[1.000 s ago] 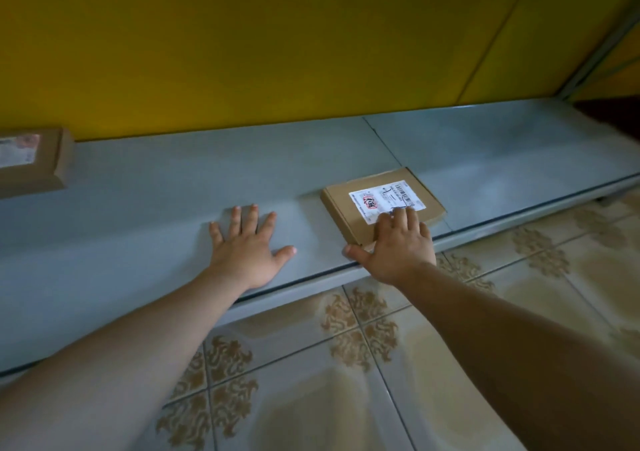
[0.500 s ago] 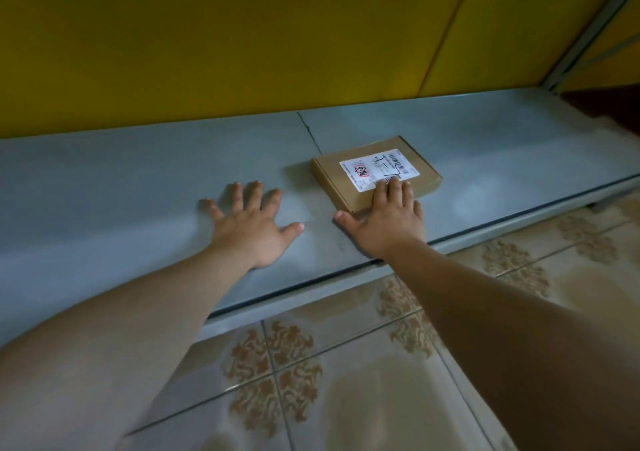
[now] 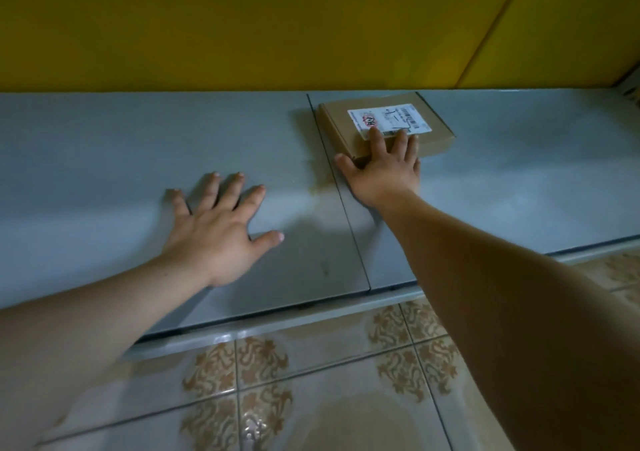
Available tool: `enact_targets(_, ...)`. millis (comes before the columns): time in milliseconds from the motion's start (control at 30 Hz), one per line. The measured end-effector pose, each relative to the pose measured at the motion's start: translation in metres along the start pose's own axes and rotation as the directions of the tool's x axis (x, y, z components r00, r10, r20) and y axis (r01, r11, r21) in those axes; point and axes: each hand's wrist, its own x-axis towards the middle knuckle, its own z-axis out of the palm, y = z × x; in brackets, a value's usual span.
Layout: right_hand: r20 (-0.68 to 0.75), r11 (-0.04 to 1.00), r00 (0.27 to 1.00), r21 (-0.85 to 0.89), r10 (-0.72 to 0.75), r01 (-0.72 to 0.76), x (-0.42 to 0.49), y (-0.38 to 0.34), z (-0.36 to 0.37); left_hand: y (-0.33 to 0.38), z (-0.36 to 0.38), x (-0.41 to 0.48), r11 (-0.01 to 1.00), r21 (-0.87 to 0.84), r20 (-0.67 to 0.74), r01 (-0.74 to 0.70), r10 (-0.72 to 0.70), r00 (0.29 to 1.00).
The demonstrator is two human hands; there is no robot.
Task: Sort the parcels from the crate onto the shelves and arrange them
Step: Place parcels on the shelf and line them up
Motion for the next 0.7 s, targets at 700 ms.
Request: enact_targets(700, -0.06, 0.999, 0.998, 0.03, -0.02, 0.021, 0.066, -0.02, 0.007, 0.003, 0.001, -0.001, 1.0, 0.001, 0.008, 0.028, -0.028, 1.0)
